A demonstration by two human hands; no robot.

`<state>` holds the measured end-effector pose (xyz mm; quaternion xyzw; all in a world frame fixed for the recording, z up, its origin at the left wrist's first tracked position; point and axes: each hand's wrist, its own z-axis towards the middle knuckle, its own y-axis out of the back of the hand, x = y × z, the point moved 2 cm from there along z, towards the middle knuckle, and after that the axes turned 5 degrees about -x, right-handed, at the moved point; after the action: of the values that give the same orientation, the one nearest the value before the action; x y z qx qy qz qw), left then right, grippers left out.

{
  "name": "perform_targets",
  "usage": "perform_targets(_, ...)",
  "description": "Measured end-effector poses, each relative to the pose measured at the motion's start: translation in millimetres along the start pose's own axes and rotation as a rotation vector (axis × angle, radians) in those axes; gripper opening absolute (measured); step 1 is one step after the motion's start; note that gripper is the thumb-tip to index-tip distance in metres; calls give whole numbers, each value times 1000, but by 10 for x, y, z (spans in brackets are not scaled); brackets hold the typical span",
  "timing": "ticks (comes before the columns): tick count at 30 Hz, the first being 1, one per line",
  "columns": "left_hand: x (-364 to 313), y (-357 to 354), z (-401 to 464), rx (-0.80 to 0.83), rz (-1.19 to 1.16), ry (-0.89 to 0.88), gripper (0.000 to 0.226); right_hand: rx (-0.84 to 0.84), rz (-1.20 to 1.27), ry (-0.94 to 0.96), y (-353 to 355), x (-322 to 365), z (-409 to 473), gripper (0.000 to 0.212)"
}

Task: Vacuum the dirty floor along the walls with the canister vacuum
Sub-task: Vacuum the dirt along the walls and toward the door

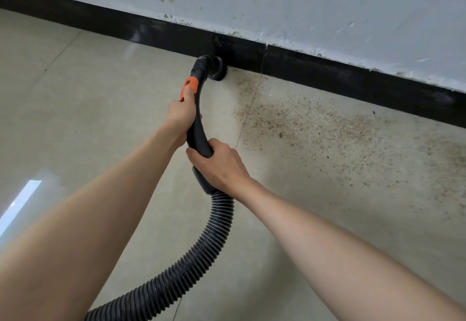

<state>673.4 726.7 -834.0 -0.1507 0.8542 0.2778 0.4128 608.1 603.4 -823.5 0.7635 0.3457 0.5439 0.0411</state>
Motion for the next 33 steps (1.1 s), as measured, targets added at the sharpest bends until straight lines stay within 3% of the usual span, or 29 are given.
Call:
perform_targets(9, -50, -268, -207, 43, 112, -34, 57, -55, 118, -27, 120, -209, -107, 31)
perform_targets(24, -49, -622, -415, 123, 315, -132, 65, -175, 233, -85, 248, -441, -341, 30)
perform_targets(33, -111, -417, -280, 84, 270, -117, 63, -111, 266, -59, 204, -239, -262, 27)
